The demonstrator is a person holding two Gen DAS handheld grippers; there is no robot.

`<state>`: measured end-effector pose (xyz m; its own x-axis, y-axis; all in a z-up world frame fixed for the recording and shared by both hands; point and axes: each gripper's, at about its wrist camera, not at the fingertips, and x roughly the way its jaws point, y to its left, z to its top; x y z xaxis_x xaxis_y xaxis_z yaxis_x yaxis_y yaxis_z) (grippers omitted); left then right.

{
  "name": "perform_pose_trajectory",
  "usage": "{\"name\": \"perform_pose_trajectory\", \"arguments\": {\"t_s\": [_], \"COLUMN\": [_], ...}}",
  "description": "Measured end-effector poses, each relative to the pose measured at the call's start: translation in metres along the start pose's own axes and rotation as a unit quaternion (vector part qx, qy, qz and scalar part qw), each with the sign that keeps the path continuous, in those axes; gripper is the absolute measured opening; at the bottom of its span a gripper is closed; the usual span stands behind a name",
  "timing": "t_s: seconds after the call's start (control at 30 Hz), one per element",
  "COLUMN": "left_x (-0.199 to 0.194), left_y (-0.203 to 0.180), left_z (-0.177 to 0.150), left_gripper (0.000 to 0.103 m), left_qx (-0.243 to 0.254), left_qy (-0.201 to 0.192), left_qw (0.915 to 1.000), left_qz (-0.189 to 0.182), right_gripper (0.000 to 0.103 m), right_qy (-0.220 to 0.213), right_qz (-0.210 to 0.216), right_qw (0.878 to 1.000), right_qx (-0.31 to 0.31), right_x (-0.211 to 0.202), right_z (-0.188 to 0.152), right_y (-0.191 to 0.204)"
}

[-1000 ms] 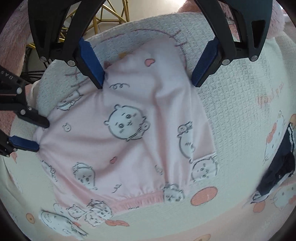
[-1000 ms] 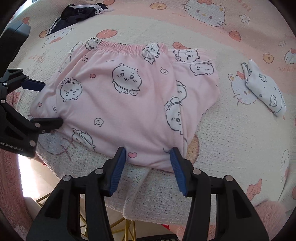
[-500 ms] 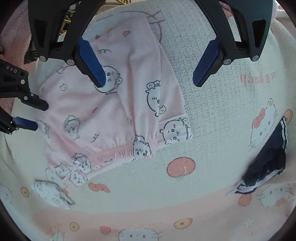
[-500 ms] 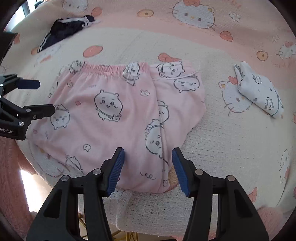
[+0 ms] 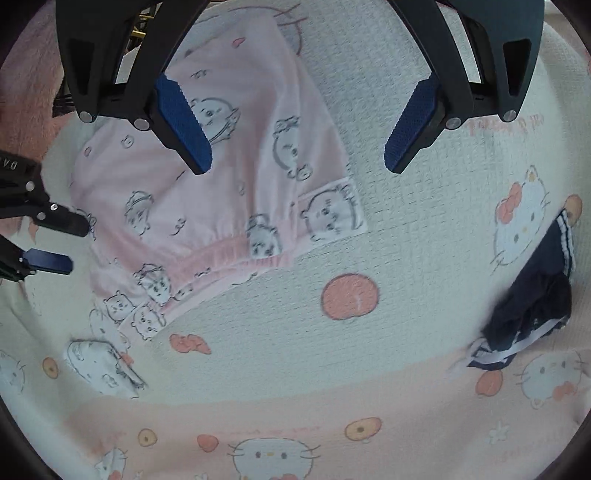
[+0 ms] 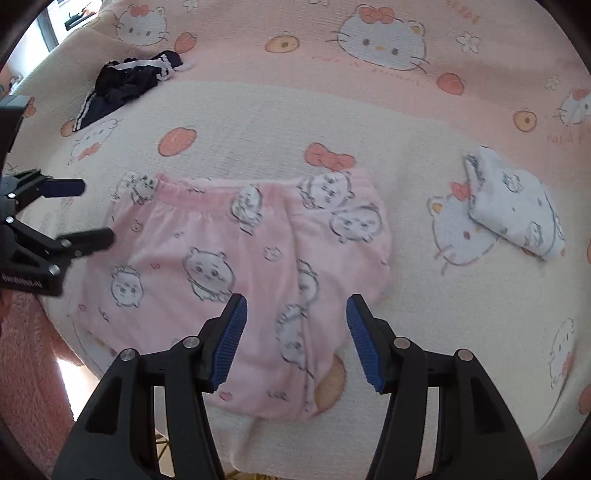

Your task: Fold clothes

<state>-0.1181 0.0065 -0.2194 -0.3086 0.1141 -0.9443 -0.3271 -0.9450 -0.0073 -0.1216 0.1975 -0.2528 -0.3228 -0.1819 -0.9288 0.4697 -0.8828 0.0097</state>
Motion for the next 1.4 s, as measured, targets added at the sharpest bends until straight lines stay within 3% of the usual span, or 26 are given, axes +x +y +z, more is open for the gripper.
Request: {"name": "perform_pose_trajectory", "arguments": {"t_s": [0.13,0.27,0.5,0.57,0.63,0.7,0.77,0.83,0.9,0.97,1.07,1.2,1.4], "left_x": [0.018,0.026,0.012,0.001,-0.009,-0.009,0.004,0.016,0.014,0.002,-0.026,-0.043,-0.018], "left_y": [-0.017,-0.008,0.046,0.051,0.044,0.023,0.002,-0.003,0.011,0.033,0.049,0.033,-0.001], "left_z": [0.000,-0.003,-0.013,-0.013,-0.012,-0.010,-0.011,-0.015,-0.017,-0.017,-0.018,-0.025,-0.034], "left_gripper": [0.097,0.097,0.097,0.097,0.097,0.097,0.097,0.097,0.097,0.097,0.097,0.097,0.097], "left_qx": [0.035,0.054,0.000,-0.036,-0.070,-0.054,-0.014,0.013,-0.002,-0.043,-0.091,-0.083,-0.067], "left_qy": [0.021,0.040,0.063,0.062,0.044,0.036,0.050,0.071,0.077,0.073,0.036,0.005,0.029], "left_qw": [0.9990,0.9969,0.9969,0.9961,0.9966,0.9976,0.9987,0.9970,0.9958,0.9941,0.9942,0.9963,0.9973], "left_qz": [0.018,0.041,0.046,0.051,-0.003,-0.022,0.002,0.027,0.049,0.067,0.045,0.019,0.013], "right_gripper": [0.058,0.057,0.064,0.064,0.064,0.063,0.063,0.063,0.063,0.063,0.065,0.065,0.065], "right_qy": [0.019,0.034,0.034,0.026,0.015,0.016,0.029,0.043,0.052,0.049,0.038,0.025,0.052], "right_qz": [-0.003,-0.010,-0.011,-0.036,0.004,0.033,0.027,-0.006,-0.034,-0.016,0.003,0.019,-0.013], "right_qw": [0.999,0.998,0.998,0.997,0.997,0.996,0.998,0.999,0.998,0.998,0.994,0.990,0.990], "right_qx": [-0.046,-0.051,0.049,0.060,0.080,0.080,0.043,0.006,0.005,0.046,0.099,0.138,0.131], "right_x": [0.033,0.051,0.037,0.028,0.019,0.018,0.026,0.038,0.044,0.038,0.018,0.003,0.020], "right_z": [0.016,0.012,0.003,0.003,0.004,0.006,0.006,0.001,-0.007,-0.015,-0.026,-0.043,-0.056], "right_y": [0.025,0.008,-0.059,-0.064,-0.064,-0.051,-0.027,-0.010,-0.014,-0.032,-0.048,-0.048,-0.033]}}
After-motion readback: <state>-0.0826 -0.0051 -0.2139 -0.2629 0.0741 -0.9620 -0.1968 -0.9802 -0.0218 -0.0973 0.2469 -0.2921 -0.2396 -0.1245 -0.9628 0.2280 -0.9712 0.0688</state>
